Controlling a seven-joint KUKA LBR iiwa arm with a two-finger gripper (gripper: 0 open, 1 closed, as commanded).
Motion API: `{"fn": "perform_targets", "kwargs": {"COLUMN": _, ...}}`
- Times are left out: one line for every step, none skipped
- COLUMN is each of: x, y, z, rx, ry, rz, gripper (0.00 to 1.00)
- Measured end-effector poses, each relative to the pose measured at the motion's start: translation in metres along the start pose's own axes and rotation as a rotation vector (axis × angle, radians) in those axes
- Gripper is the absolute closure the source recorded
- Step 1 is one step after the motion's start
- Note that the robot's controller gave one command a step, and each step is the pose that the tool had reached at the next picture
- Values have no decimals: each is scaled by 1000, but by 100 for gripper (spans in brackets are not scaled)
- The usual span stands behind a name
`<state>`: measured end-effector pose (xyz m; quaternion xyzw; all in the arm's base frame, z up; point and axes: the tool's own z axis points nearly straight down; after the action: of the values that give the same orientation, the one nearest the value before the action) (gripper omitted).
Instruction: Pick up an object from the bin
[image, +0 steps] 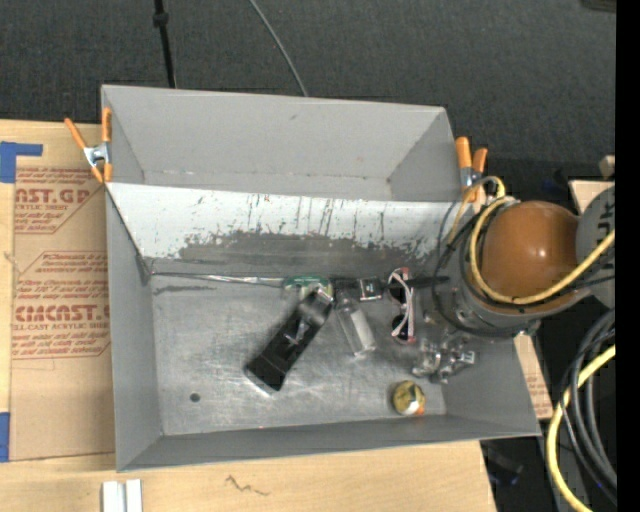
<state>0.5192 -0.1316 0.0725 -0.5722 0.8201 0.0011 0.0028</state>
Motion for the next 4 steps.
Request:
{"fn": "perform_targets", "kwargs": {"x": -25, "y": 0, "z": -41, "rx": -6, "ry": 4, "rz": 3, "gripper": 100}}
{"fn": "perform_targets", "kwargs": {"x": 0, "y": 13, "z": -55, "rx": -3, "ry": 4, "rz": 30, "gripper": 0}}
{"fn": "perform_targets", "kwargs": {"x": -1, "y": 13, "z": -55, "rx": -2, "ry": 4, "rz": 29, "gripper": 0}}
{"fn": "perform_targets", "kwargs": {"x": -4, "y": 21, "z": -44, "rx": 1, "ry": 4, "rz": -18, "gripper": 0}}
